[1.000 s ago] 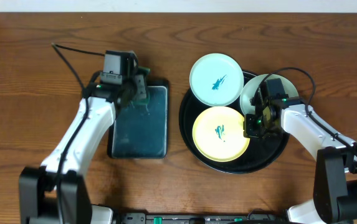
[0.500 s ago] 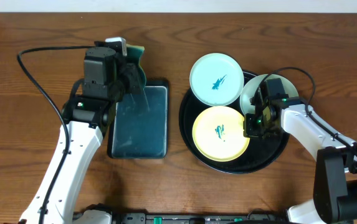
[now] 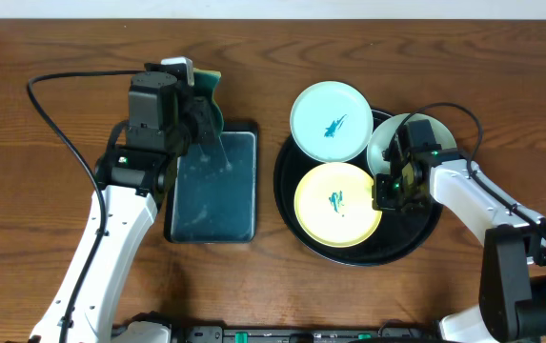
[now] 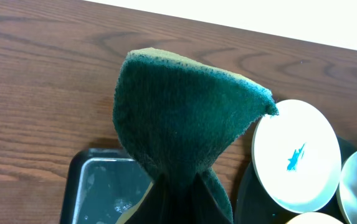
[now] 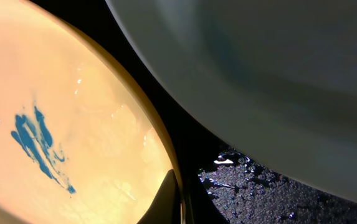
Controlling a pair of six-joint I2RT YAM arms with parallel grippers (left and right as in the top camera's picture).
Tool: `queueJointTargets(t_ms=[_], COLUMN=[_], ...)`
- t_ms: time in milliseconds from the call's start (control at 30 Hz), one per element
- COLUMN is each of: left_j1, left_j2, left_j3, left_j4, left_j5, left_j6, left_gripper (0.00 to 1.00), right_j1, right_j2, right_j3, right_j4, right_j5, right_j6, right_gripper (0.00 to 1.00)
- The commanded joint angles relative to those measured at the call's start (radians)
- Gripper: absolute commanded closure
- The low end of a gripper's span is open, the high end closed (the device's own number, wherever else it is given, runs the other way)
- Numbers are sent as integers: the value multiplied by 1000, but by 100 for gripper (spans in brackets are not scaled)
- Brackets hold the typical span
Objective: Clean dirty plates on tray and stack at the side
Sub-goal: 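Lift the sponge out of the water with the left gripper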
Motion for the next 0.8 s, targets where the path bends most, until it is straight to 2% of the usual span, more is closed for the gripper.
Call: queueJointTargets(t_ms=[0, 533, 767], left_j1=[2, 2, 2], left_j2=[-3, 26, 103], left_j3=[11, 11, 11], left_j4=[6, 3, -59], left_j5=[-2, -2, -2], left_j6=[10, 9, -15], left_gripper=[93, 92, 93], right_j1=[7, 7, 7], right_j2=[2, 2, 2], right_j3=[13, 13, 13], right_j4=[5, 5, 6], right_j5=[3, 3, 3], right_j6=[21, 21, 21], right_gripper=[99, 99, 99])
